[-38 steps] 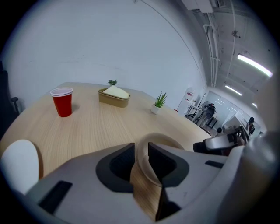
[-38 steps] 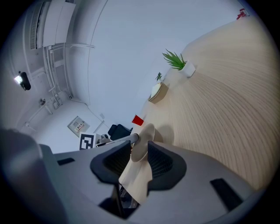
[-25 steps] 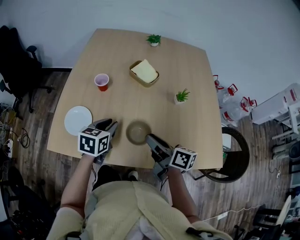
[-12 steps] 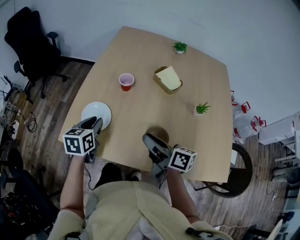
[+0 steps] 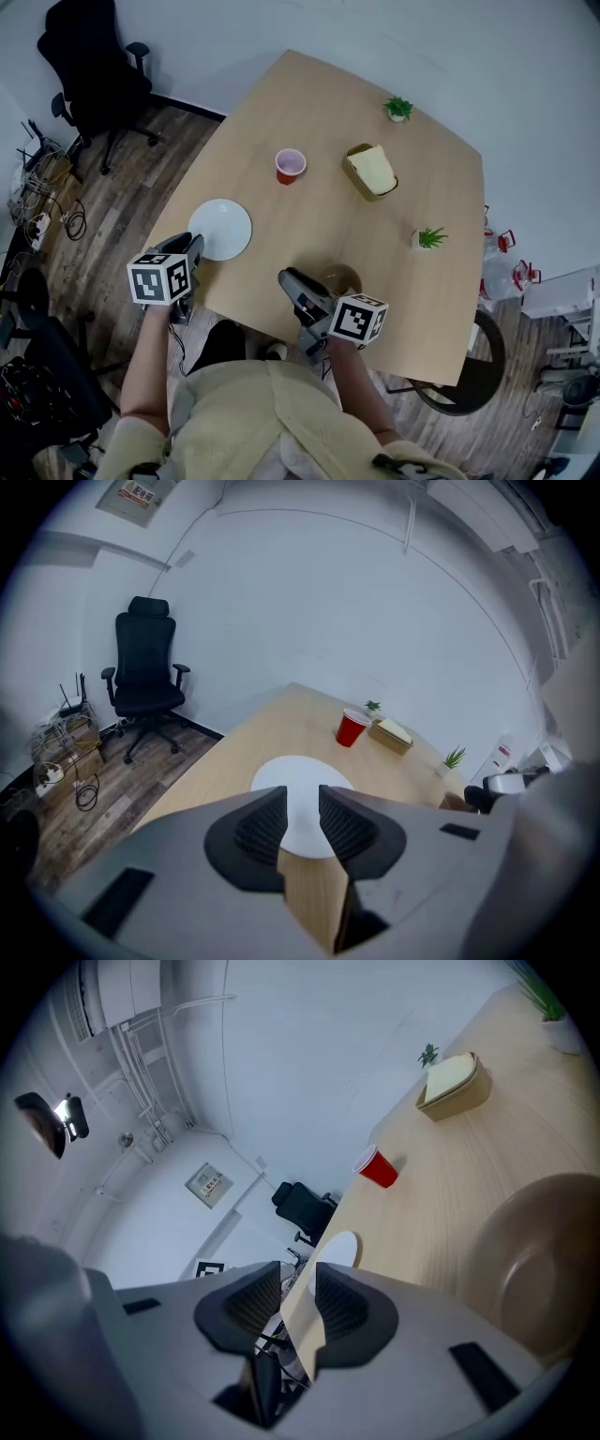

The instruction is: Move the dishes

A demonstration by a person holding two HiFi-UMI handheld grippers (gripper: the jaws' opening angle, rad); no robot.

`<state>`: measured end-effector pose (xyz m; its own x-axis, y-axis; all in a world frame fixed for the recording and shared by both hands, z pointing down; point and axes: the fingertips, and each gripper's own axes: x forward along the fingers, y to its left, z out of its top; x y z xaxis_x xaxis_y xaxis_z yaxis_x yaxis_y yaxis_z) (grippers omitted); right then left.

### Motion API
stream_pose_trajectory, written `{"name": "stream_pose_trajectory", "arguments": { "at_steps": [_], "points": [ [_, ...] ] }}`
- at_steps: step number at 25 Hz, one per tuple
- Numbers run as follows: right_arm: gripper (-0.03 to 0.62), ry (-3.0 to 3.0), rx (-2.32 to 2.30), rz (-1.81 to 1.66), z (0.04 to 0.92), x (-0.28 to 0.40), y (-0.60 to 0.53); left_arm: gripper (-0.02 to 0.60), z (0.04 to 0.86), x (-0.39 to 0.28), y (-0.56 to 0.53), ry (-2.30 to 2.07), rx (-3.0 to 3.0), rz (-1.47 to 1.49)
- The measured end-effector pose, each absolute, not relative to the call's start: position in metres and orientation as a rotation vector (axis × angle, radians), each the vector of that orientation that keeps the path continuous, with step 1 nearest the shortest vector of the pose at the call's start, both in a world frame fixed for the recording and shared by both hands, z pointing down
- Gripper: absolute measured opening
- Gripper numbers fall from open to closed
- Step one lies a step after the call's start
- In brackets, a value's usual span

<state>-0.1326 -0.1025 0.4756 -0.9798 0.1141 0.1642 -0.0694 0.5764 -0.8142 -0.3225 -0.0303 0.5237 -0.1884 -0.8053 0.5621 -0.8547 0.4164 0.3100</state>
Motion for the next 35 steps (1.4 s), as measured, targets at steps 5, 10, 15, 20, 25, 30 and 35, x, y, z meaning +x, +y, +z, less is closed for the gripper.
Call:
{"name": "stream_pose_trajectory", "arguments": {
  "at_steps": [5, 10, 15, 20, 25, 30, 35],
  "points": [
    [0.127, -2.573, -0.059, 1.347, 0.484, -0.151, -0.093, 0.091, 0.543, -0.341, -0.019, -2.033, 1.269, 0.125],
    [0.126, -2.530, -0.092, 1.338, 0.495, -0.166, -0.082, 0.091, 0.563, -0.347, -0.022, -2.014, 1.221, 0.182],
    [0.126, -2.503, -0.132, 1.328, 0.498, -0.174, -0.075, 0.091, 0.573, -0.361, -0.035, -2.004, 1.187, 0.198],
    [0.124, -2.493, -0.132, 1.336, 0.499, -0.175, -0.078, 0.091, 0.580, -0.368, -0.043, -2.000, 1.162, 0.235],
    [0.123, -2.493, -0.127, 1.347, 0.501, -0.174, -0.086, 0.091, 0.582, -0.370, -0.047, -2.012, 1.139, 0.234],
    [0.120, -2.490, -0.135, 1.353, 0.501, -0.173, -0.087, 0.091, 0.582, -0.369, -0.049, -2.022, 1.145, 0.226],
    [0.115, -2.490, -0.129, 1.349, 0.502, -0.171, -0.090, 0.094, 0.582, -0.374, -0.046, -1.987, 1.156, 0.173]
  ]
}}
